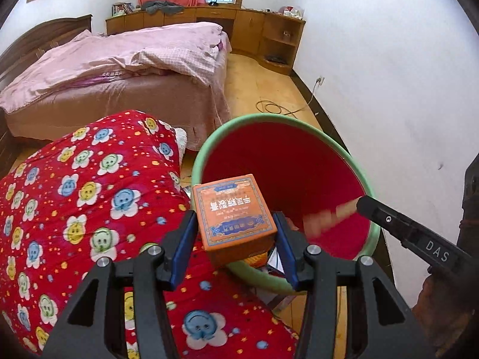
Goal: Collect trash
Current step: 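Carry the orange box and wooden stick over the red bucket with both tools, then open the left tool to drop the orange box while the right tool releases the stick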
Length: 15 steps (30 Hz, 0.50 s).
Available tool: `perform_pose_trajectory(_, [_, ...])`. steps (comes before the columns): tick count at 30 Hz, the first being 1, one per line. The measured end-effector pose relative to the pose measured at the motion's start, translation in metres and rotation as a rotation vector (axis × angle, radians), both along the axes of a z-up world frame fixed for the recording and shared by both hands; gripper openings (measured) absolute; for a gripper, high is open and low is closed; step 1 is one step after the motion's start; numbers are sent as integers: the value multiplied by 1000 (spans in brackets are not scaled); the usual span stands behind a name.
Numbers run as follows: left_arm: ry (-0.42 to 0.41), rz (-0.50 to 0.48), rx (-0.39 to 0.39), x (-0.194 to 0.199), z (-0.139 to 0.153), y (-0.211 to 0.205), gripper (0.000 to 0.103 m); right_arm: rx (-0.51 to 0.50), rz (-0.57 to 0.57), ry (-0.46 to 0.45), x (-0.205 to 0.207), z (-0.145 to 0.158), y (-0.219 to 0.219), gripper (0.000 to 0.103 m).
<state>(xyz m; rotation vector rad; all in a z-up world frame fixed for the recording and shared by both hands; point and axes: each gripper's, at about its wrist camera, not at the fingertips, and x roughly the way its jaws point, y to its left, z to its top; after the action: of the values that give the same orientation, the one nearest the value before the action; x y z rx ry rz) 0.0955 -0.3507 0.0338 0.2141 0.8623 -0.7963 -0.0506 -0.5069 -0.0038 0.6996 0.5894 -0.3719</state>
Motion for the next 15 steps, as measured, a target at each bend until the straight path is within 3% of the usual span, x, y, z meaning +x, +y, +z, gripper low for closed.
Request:
perform_pose_trajectory(9, [16, 10, 1, -1, -6, -8, 54, 17, 13, -2, -1, -8, -9, 13])
perform_pose_trajectory(15, [-1, 16, -39, -5, 3, -7, 59, 22, 20, -5, -1, -7, -12, 14])
